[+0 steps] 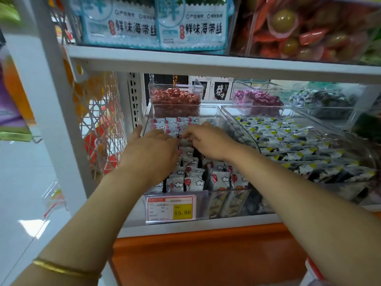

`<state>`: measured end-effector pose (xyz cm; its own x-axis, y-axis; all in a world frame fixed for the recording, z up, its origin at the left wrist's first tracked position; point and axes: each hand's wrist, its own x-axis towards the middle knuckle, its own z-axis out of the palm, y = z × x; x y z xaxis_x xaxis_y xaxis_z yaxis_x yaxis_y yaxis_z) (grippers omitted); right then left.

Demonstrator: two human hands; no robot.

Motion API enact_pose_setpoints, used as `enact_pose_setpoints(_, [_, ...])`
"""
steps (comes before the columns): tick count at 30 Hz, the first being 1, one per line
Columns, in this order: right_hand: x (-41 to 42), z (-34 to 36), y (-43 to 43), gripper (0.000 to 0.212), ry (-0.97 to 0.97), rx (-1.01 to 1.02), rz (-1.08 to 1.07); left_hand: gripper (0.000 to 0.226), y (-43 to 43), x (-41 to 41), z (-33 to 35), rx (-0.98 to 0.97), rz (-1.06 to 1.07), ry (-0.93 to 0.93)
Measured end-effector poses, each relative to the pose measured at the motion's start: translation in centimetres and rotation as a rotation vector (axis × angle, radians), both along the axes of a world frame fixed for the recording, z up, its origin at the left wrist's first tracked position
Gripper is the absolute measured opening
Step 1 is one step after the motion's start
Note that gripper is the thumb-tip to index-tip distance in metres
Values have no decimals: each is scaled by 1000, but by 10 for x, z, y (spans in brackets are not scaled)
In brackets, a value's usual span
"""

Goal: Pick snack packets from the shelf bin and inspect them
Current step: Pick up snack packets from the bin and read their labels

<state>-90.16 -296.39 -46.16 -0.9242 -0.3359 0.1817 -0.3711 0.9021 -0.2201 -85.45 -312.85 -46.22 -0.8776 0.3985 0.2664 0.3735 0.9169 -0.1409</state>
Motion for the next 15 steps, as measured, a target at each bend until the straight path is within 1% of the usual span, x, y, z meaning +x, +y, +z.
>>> enact_pose_setpoints(2, [-3, 2, 1, 28, 0, -117, -14, 43, 0, 0, -3, -19, -2, 37])
enact_pose_setpoints(4, [-7, 3, -1, 26, 42, -217, -44, 43, 0, -1, -6, 1, -5, 53])
enact_pose_setpoints(6, [-12, 4, -3, 25, 102, -245, -72, 43, -1, -1, -6, 19, -13, 53])
enact_pose_setpoints(8, [-20, 7, -6, 20, 146, -154, -84, 43, -1, -1, -6, 28, -24, 57])
enact_pose_setpoints(11, [-29, 7, -13, 16, 169, 83, -102, 41, -2, -1, -7, 37, -27, 81])
enact_pose_setpoints(12, [-31, 7, -16, 14, 175, 121, -110, 41, -2, -1, -7, 38, -26, 85])
enact_pose_setpoints(15, [-30, 9, -18, 6, 169, 85, -94, 41, -1, -2, -7, 50, -21, 88])
